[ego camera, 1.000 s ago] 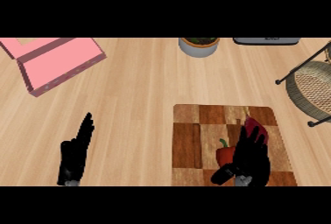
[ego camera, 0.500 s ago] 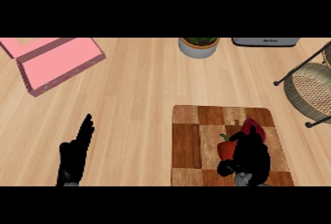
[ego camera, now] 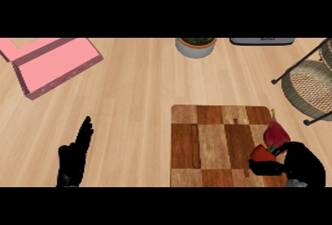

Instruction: Pick the bell pepper from the cutting board and place it in the tiered basket

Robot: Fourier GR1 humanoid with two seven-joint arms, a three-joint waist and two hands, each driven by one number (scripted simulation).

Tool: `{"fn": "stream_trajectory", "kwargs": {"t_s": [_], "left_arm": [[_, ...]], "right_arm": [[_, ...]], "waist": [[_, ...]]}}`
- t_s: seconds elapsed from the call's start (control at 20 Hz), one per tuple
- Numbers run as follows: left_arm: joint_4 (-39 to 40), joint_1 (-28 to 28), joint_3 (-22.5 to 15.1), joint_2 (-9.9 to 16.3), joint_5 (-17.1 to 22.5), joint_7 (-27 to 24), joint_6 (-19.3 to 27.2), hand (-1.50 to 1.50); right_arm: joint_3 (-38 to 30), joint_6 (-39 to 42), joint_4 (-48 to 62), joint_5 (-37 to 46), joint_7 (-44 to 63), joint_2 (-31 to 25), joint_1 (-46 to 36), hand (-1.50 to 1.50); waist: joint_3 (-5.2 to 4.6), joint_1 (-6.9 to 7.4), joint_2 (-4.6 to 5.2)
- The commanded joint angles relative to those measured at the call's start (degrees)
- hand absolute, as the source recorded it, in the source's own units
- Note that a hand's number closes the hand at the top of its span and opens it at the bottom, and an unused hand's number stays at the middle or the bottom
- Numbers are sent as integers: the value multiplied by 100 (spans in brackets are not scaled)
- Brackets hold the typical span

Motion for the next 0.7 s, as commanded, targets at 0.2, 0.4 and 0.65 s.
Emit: {"fn": "stream_trajectory", "kwargs": {"t_s": [0.2,0.4,0.65], "left_arm": [[88,65,46,-103,-53,-87,-9,0],[133,-50,147,13,-50,-95,-102,0],[184,59,236,9,45,-198,-198,0]], "right_arm": [[-1928,-370,-261,-1000,-928,-978,765,150],[-2228,-559,-1370,-1159,-187,-662,301,150],[-2842,-711,-2835,-1289,73,-716,468,150]], "waist": [[71,19,71],[61,-13,48],[60,-32,40]]}}
